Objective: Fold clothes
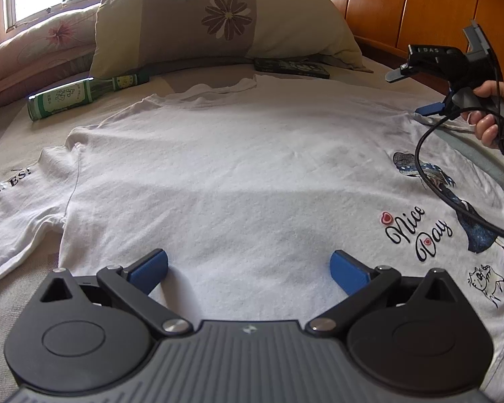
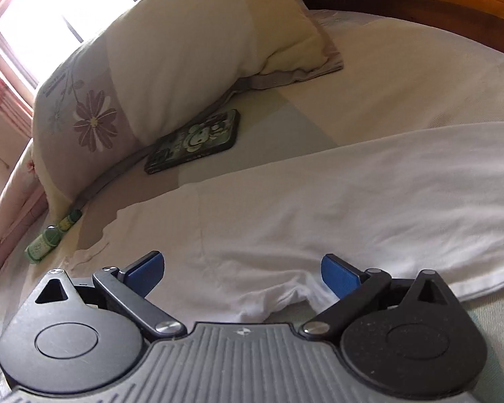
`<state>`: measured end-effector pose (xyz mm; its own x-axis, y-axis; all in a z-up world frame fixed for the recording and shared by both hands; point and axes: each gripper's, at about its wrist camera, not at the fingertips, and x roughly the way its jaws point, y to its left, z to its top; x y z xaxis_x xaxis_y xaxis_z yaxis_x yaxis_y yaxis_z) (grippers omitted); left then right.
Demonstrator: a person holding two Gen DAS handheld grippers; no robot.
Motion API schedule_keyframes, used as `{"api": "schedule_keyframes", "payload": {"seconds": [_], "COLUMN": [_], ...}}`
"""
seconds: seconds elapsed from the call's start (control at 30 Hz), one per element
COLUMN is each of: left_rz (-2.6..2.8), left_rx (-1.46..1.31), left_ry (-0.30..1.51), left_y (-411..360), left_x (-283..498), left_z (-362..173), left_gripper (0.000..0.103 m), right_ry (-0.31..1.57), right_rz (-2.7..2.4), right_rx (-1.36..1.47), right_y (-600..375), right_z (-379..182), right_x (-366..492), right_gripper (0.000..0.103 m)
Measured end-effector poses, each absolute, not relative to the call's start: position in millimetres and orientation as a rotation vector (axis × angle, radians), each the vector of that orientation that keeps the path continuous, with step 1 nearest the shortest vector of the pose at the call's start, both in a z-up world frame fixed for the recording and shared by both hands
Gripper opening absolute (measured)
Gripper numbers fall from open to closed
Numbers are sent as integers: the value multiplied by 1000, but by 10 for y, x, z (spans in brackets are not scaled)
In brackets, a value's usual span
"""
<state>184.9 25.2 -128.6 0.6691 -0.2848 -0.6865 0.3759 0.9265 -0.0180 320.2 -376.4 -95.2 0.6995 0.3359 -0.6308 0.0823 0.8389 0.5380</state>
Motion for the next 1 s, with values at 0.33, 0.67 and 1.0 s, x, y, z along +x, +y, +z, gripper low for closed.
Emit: {"api": "schedule_keyframes", "payload": {"seconds": [0.33,0.67,1.0], "left_rz": [-372,-369,-370], "left_rx": [128,130,103], "left_ry": [755,757,732], "left_y": [258,253,306], "left_x": [1855,1846,1798], "left_z": [-1275,-1272,-1171], "left_gripper": [102,102,102], "right_ry": [878,906,875], "right_rz": [272,283,252], "right_rx": [491,474,246], "right_y": [-3464,-3344,-3121], "right_z": [-1022,-1086,-838], "right_x": [2927,2463,2102], "right_gripper": [100,103,103]}}
